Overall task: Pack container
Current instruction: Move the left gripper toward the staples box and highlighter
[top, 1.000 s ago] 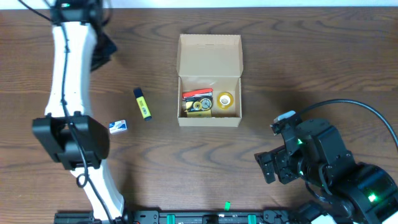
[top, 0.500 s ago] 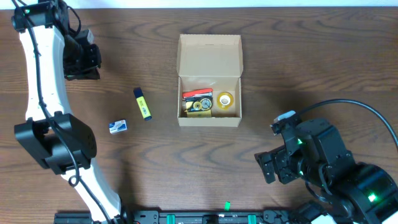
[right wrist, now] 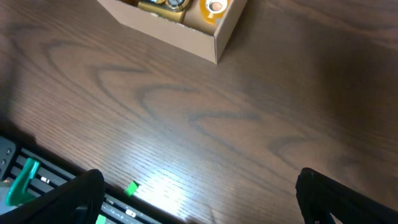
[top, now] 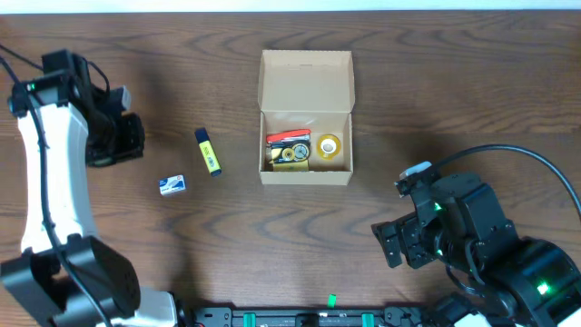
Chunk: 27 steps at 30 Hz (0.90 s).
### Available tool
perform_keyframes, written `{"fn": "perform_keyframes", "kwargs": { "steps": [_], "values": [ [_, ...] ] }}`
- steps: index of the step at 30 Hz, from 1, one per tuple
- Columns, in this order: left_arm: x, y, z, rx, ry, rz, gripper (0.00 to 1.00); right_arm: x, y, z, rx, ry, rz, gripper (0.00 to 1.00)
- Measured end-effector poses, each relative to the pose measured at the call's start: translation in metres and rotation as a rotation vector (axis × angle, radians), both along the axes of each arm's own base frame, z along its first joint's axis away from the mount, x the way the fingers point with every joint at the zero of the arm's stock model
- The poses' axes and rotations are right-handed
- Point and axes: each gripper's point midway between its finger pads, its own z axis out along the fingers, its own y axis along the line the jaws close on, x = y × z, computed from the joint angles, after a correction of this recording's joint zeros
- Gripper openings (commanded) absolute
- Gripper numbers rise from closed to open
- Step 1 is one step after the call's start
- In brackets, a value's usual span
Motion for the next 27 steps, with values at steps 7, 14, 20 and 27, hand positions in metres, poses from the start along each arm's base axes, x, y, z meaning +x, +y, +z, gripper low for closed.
{"fn": "perform_keyframes", "kwargs": {
  "steps": [7,14,20,27],
  "values": [
    [-0.029,-0.005,-0.042,0.01,0.099,-0.019,0.3,0.0,0.0,0.0,0.0,0.0,0.0,0.99],
    [-0.036,-0.008,-0.054,0.005,0.119,-0.03,0.85,0.0,0.0,0.0,0.0,0.0,0.0,0.99],
    [-0.034,-0.01,-0.069,0.01,0.103,-0.039,0.88,0.0,0.0,0.0,0.0,0.0,0.0,0.99],
    [-0.016,-0.008,-0.093,0.04,0.008,-0.049,0.91,0.0,0.0,0.0,-0.001,0.001,0.0,0.99]
  ]
}}
